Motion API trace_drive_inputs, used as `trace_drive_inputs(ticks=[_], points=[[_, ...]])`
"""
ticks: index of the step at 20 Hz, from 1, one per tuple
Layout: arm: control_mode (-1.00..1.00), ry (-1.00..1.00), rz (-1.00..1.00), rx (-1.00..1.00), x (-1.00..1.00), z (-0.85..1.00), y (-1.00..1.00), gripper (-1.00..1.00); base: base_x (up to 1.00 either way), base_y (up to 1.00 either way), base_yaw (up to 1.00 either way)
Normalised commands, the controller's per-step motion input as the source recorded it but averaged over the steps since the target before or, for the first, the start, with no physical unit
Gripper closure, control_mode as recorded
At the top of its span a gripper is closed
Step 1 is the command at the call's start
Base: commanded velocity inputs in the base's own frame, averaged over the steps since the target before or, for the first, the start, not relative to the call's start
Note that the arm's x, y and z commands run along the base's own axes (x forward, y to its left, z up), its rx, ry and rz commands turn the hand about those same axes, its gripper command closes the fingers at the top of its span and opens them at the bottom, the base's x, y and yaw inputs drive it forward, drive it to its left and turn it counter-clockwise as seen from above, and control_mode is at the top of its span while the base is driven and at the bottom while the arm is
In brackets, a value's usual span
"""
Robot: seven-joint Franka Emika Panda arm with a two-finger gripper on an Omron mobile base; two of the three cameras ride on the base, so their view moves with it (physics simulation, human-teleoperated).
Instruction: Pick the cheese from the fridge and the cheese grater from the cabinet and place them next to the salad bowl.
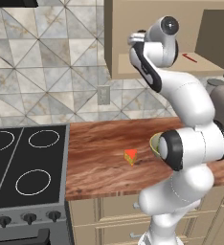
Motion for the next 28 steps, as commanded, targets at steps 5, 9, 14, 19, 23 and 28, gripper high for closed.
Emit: trace_drive_inputs(ticks=[5, 9, 14, 19, 23, 28], points=[[-1.0, 0.0, 0.0, 0.0, 0.11, 0.02, 0.0, -1.0, 0.0, 0.0, 0.0], [-1.0, 0.0, 0.0, 0.0, 0.1, -0.07, 0.0, -1.0, 0.0, 0.0, 0.0], [-1.0, 0.0, 0.0, 0.0, 0.2, 0.0, 0.0, -1.0, 0.0, 0.0, 0.0], [-1.0, 0.0, 0.0, 0.0, 0.16, 0.0, 0.0, -1.0, 0.0, 0.0, 0.0], [-1.0, 0.0, 0.0, 0.0, 0.05, -0.02, 0.0, -1.0, 0.0, 0.0, 0.0], [-1.0, 0.0, 0.0, 0.0, 0.05, -0.04, 0.0, -1.0, 0.0, 0.0, 0.0]])
